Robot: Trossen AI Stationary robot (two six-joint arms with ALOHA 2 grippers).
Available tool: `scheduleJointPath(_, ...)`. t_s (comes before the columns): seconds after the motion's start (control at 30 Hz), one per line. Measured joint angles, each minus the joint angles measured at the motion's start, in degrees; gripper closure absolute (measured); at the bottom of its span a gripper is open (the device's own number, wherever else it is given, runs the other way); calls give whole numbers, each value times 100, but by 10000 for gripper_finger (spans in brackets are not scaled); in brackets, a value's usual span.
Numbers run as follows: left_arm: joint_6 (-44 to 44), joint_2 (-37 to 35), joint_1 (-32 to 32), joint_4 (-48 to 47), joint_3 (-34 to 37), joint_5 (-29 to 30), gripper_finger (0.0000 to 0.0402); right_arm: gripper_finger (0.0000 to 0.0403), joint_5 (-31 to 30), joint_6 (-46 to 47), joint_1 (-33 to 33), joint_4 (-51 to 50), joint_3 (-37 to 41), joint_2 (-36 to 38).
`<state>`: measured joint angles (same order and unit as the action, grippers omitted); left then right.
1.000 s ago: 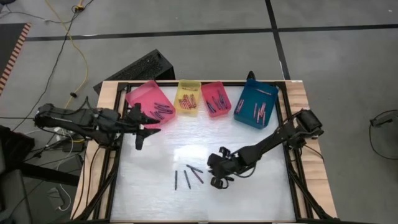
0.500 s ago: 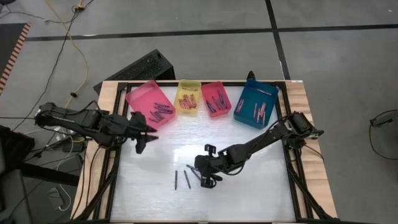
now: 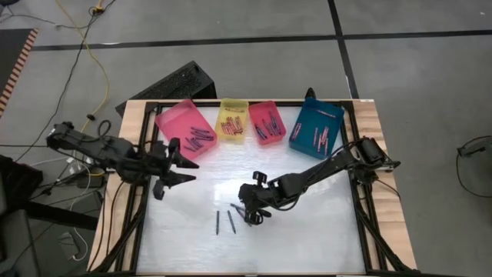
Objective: Sort crayons
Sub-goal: Put the blue crayon into the red bin
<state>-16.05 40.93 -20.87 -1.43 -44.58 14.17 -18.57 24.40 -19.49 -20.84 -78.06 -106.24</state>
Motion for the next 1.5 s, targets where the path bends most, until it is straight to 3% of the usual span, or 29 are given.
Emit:
scheduleJointPath(0.37,-228,-84,-39,-1013,-2,1027,237,300,149,68,-26,-204,4,0)
scheduleJointPath(0.6,-206,-82,-39,-1372,-2,1364,237,300,194,59,-107,-481,7,-79)
scheduleJointPath(1.1,345,-174,-37,477,-4,1201,237,300,538,59,-52,-25,-86,-568)
scheduleJointPath(1.5,956,-311,-39,505,-8,1062,237,300,303,-393,-125,-159,-81,-566)
